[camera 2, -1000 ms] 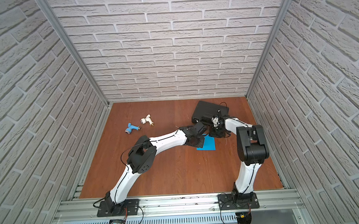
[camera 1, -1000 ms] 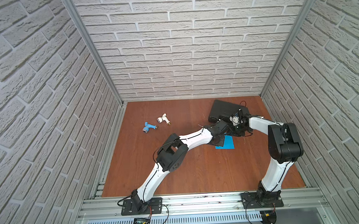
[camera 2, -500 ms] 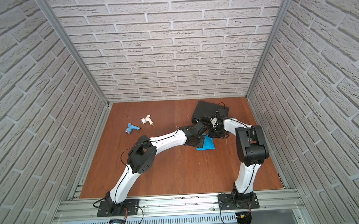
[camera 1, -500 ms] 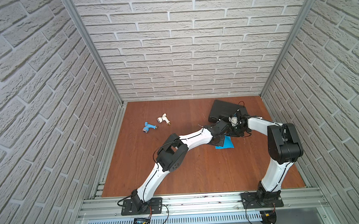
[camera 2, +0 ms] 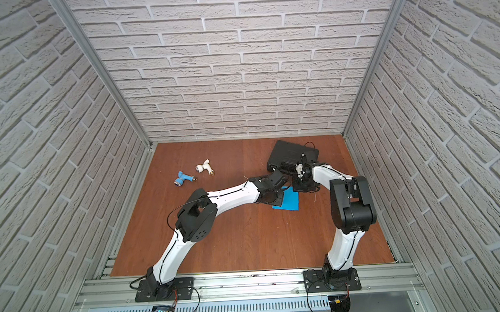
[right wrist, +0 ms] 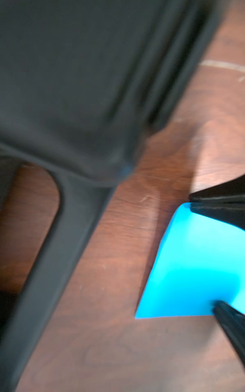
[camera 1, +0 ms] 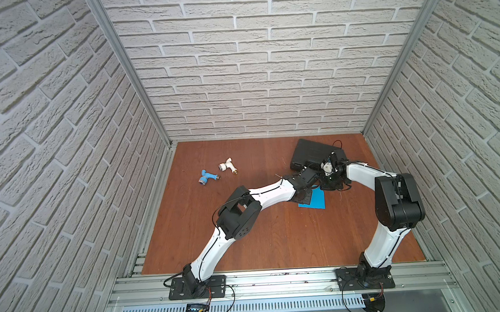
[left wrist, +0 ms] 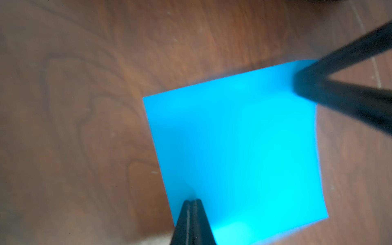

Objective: Fold the square paper along the opposite sides
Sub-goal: Pick up the paper from the center of the board, then fold the paper.

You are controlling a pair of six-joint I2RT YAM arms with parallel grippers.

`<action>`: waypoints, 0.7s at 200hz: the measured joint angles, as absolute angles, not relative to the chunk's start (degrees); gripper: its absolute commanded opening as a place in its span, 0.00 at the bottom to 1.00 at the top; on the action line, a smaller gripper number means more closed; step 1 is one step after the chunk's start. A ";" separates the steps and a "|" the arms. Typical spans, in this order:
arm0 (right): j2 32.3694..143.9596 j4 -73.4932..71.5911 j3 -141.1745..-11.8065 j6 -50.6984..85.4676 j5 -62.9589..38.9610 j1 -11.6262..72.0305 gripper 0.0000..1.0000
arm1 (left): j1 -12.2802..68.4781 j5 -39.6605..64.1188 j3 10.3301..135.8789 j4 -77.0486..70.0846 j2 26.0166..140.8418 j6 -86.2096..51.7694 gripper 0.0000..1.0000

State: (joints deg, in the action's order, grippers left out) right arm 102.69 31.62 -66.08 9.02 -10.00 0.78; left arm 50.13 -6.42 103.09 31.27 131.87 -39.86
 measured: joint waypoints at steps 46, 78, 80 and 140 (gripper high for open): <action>87.50 35.73 -68.40 9.04 -10.68 2.11 0.03 | 48.60 -12.05 91.74 30.28 119.46 -31.09 0.98; 82.46 40.40 -73.45 8.54 -11.60 5.30 0.03 | 46.24 -12.67 89.03 24.88 104.86 -22.76 0.98; 82.19 40.84 -73.89 8.54 -11.70 5.58 0.03 | 46.04 -12.53 88.68 24.43 103.70 -22.61 0.98; 72.93 53.54 -94.11 7.35 -14.76 16.43 0.03 | 32.03 19.73 65.95 2.74 71.85 -15.09 0.98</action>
State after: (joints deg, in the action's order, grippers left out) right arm 72.93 53.54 -94.11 7.35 -14.76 16.43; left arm 32.03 19.73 65.95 2.74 71.85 -15.09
